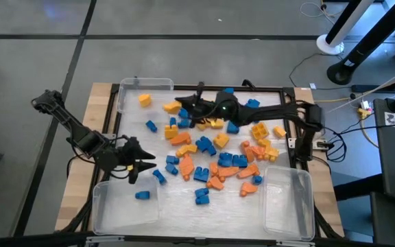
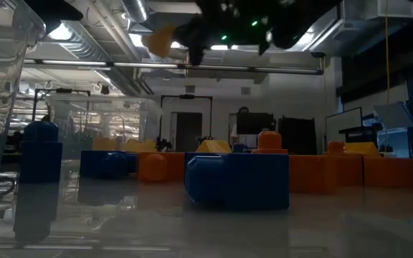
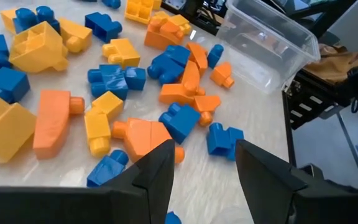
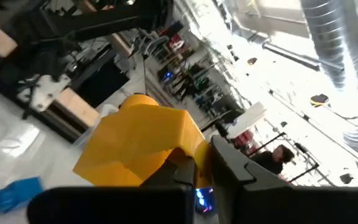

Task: Sort blocks
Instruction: Put the yellow game piece into the top transparent bin

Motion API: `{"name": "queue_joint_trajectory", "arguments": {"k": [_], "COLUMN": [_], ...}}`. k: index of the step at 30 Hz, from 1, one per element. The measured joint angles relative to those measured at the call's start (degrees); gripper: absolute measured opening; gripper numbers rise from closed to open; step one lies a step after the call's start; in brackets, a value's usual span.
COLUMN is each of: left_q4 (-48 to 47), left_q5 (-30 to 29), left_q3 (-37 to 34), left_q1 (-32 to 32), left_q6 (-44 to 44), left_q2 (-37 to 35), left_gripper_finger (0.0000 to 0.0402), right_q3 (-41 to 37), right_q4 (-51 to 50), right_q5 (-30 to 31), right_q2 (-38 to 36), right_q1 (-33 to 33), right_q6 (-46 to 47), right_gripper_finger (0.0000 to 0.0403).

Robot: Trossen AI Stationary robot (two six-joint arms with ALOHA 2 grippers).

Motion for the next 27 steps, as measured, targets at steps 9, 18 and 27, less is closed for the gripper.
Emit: {"name": "queue_joint_trajectory", "arguments": {"k": [9, 18, 27], "left_q4": [-0.2, -0.5, -0.4], "left_q5": [0.0, 0.2, 0.2], "left_q3": [0.0, 0.0, 0.0], "left_q1": [1.3, 1.1, 1.1], "left_q6": [-0.3, 0.7, -0.6], "left_q2": [0.0, 0.0, 0.0], "left_gripper_finger": [0.0159, 0.0159, 0.0159], "right_q3": [16.4, 24.5, 24.5], "right_q4": [-5.0, -12.3, -13.4], "right_q5": [-3.2, -0.1, 1.4], "right_q2": [13.9, 18.2, 18.2], "right_q1": [-3.6, -4.4, -4.5], "right_q6": [0.0, 0.0, 0.0], "right_gripper_finger": [0.003, 0.0031, 0.0069]}}
